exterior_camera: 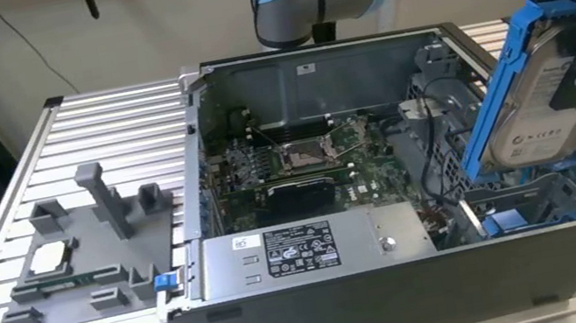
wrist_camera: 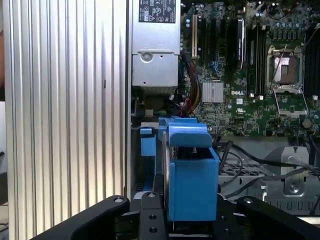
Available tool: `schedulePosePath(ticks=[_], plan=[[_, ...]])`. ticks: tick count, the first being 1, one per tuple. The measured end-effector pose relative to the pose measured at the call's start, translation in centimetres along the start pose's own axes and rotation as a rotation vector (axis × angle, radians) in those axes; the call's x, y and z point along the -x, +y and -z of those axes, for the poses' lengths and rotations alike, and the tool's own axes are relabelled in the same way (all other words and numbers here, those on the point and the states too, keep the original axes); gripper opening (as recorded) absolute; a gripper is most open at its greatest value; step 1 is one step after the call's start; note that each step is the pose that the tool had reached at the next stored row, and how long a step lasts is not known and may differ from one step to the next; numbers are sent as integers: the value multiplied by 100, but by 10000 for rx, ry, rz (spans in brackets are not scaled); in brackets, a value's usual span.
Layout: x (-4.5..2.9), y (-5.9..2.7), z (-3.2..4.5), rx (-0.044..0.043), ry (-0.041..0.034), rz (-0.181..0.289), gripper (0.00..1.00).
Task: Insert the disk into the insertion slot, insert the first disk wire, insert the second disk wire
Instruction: 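Insert the disk into the insertion slot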
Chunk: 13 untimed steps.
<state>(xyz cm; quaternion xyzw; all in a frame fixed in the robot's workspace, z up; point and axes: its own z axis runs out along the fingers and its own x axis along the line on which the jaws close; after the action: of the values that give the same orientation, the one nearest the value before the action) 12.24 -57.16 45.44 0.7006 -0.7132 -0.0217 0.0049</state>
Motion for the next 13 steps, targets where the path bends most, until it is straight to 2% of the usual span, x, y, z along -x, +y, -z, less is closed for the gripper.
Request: schedulePosePath(ticks=[10,13], plan=[[-62,-27,-86,2,-65,2,0],[-62,-28,-91,1,-66,2,0]])
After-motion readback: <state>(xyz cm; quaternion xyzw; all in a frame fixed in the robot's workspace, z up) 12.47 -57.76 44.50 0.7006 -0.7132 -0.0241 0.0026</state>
